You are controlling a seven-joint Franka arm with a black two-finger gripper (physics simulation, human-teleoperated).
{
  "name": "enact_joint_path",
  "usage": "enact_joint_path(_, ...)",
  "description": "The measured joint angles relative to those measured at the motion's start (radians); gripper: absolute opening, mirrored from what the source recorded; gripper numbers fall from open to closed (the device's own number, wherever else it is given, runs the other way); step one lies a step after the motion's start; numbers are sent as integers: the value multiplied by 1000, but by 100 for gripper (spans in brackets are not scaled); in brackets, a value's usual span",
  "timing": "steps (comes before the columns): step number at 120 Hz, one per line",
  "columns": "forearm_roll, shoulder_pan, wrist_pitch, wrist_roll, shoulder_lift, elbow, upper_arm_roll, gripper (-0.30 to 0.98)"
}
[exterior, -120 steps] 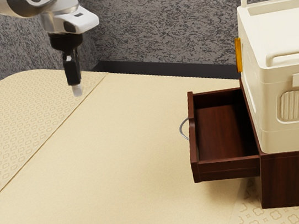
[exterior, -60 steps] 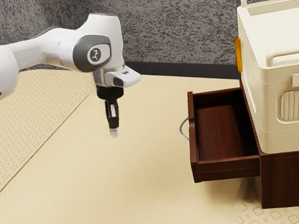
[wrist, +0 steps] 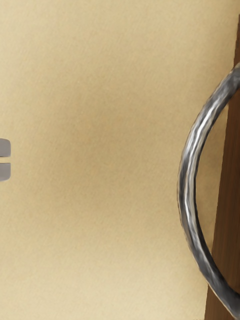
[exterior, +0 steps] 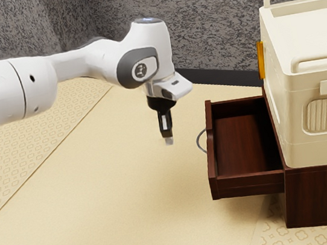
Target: Push the drawer handle with one arm to close the drawer
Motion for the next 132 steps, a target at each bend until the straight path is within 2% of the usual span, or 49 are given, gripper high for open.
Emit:
enact_joint_path(51, 6, -94, 21, 70, 112, 121, -1, -10)
enact_joint_path(132, 1, -132, 126, 118, 188, 210, -2, -10)
